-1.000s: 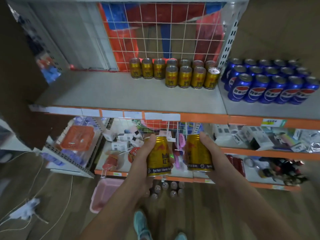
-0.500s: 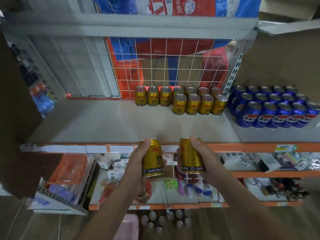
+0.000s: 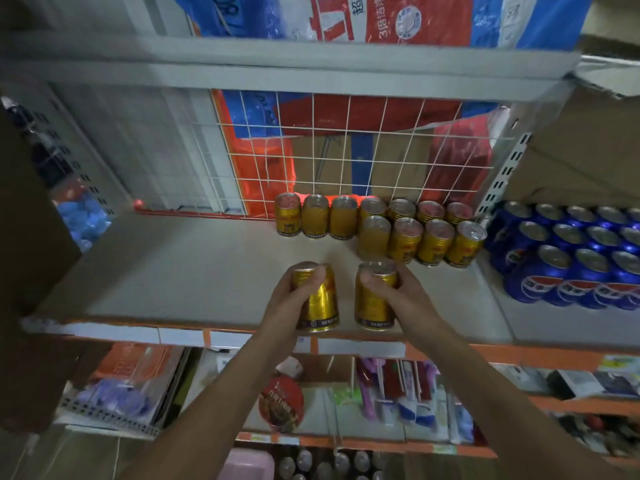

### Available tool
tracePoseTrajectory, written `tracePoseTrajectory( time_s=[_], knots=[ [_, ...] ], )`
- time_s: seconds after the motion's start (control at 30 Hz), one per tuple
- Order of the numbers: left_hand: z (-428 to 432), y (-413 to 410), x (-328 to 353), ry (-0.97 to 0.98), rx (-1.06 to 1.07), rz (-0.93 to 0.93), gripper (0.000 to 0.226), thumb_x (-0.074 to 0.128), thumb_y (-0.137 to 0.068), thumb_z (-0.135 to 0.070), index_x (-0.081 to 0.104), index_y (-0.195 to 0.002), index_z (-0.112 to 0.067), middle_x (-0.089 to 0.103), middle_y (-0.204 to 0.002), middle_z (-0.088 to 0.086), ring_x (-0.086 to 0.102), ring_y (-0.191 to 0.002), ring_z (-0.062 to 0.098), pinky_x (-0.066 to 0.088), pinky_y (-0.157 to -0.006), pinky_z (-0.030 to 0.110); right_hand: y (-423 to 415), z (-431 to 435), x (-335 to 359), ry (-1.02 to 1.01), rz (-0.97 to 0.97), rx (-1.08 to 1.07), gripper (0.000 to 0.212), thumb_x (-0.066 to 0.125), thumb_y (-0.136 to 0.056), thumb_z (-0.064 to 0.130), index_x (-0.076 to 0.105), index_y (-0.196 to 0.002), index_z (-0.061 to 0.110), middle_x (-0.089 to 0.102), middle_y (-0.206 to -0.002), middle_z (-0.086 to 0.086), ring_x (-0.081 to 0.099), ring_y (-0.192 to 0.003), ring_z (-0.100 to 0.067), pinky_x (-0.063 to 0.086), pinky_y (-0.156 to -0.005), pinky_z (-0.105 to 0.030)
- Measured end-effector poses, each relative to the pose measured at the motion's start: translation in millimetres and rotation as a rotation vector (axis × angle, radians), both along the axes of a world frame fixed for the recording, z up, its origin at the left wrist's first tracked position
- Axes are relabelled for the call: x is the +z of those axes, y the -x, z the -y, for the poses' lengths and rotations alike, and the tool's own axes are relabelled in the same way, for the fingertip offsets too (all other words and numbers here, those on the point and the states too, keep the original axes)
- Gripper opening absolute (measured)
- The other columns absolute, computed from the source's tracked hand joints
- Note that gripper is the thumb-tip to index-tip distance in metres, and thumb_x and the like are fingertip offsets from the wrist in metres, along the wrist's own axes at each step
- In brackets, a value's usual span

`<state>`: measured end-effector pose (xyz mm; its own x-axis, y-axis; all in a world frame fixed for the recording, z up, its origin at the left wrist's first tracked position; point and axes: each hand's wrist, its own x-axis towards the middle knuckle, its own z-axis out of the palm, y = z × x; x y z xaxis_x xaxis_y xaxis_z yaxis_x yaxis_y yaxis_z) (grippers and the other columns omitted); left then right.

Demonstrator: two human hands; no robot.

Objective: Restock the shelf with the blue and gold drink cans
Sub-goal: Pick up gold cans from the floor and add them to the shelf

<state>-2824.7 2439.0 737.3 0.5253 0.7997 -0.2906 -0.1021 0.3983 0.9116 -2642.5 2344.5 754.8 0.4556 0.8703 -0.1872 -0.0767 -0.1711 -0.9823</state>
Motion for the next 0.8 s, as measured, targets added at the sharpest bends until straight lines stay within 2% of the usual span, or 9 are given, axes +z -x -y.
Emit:
tracePoseTrajectory(
  time_s=[0.07,0.2,0.33,0.47,0.57,0.63,0.67,0.73,0.8],
  knots=[
    [-11,-8,-3,-0.048,0.015,-0.006,0.062,0.085,-0.067,-0.049,0.065,-0.122,-0.026,0.070,-0.123,0.007,0.068,-0.113,0.031,0.055,-0.094,0.059,-9,-13,-7,-0.004,0.045,0.024,0.046,0.085,-0.079,0.031,0.062,-0.118,0.026,0.071,-0.110,0.009,0.067,-0.100,0.000,0.051,-0.085,-0.024],
    [-26,-18,-9,-0.197,0.057,-0.041,0.064,0.086,-0.066,-0.043,0.066,-0.121,-0.018,0.070,-0.121,0.004,0.064,-0.118,0.026,0.053,-0.100,0.045,-23,-30,-22,-0.004,0.110,0.109,0.051,0.085,-0.079,0.019,0.059,-0.122,0.022,0.068,-0.113,0.004,0.064,-0.100,0.000,0.049,-0.087,-0.020],
    [-32,-14,-22,-0.339,0.043,-0.127,0.061,0.084,-0.067,-0.040,0.065,-0.123,-0.023,0.070,-0.121,0.000,0.063,-0.117,0.020,0.052,-0.098,0.035,-31,-38,-34,-0.017,0.160,0.187,0.050,0.082,-0.080,0.008,0.058,-0.122,0.019,0.066,-0.109,0.007,0.063,-0.093,0.008,0.049,-0.082,-0.014],
    [-33,-9,-35,-0.387,-0.011,-0.191,0.057,0.082,-0.071,-0.025,0.063,-0.125,-0.029,0.067,-0.124,-0.003,0.062,-0.117,0.014,0.052,-0.096,0.028,-34,-36,-46,-0.022,0.186,0.237,0.054,0.081,-0.081,0.005,0.057,-0.128,0.017,0.064,-0.119,-0.002,0.063,-0.103,-0.002,0.050,-0.087,-0.017],
    [-38,-7,-35,-0.433,-0.067,-0.225,0.062,0.080,-0.071,-0.026,0.059,-0.129,-0.028,0.065,-0.124,-0.004,0.060,-0.118,0.013,0.049,-0.095,0.024,-35,-32,-48,-0.008,0.244,0.257,0.057,0.083,-0.080,0.007,0.056,-0.130,0.016,0.063,-0.123,-0.005,0.062,-0.110,-0.011,0.049,-0.089,-0.019],
    [-41,-8,-31,-0.521,-0.116,-0.290,0.068,0.082,-0.066,-0.038,0.056,-0.128,-0.031,0.060,-0.120,-0.009,0.059,-0.117,0.010,0.049,-0.094,0.021,-35,-29,-46,0.022,0.301,0.263,0.063,0.087,-0.077,0.014,0.055,-0.131,0.017,0.060,-0.127,-0.007,0.059,-0.113,-0.012,0.048,-0.092,-0.021],
    [-41,-9,-30,-0.615,-0.111,-0.365,0.073,0.080,-0.062,-0.049,0.055,-0.128,-0.031,0.055,-0.117,-0.009,0.056,-0.117,0.010,0.048,-0.096,0.023,-34,-27,-46,0.036,0.356,0.246,0.071,0.089,-0.073,0.025,0.054,-0.133,0.018,0.057,-0.130,-0.007,0.057,-0.118,-0.015,0.047,-0.098,-0.028],
    [-44,-11,-33,-0.802,-0.097,-0.557,0.086,0.071,-0.059,-0.067,0.055,-0.133,-0.027,0.042,-0.118,-0.004,0.047,-0.122,0.020,0.043,-0.103,0.031,-29,-24,-44,0.096,0.523,0.189,0.091,0.083,-0.062,0.053,0.049,-0.141,0.025,0.047,-0.138,-0.003,0.048,-0.129,-0.020,0.043,-0.107,-0.039],
    [-46,-12,-30,-0.841,-0.120,-0.657,0.092,0.067,-0.058,-0.073,0.053,-0.135,-0.025,0.036,-0.117,-0.002,0.043,-0.122,0.024,0.040,-0.103,0.031,-23,-22,-40,0.159,0.721,0.140,0.094,0.079,-0.063,0.062,0.044,-0.144,0.030,0.040,-0.140,0.003,0.041,-0.135,-0.020,0.045,-0.105,-0.042]
  ],
)
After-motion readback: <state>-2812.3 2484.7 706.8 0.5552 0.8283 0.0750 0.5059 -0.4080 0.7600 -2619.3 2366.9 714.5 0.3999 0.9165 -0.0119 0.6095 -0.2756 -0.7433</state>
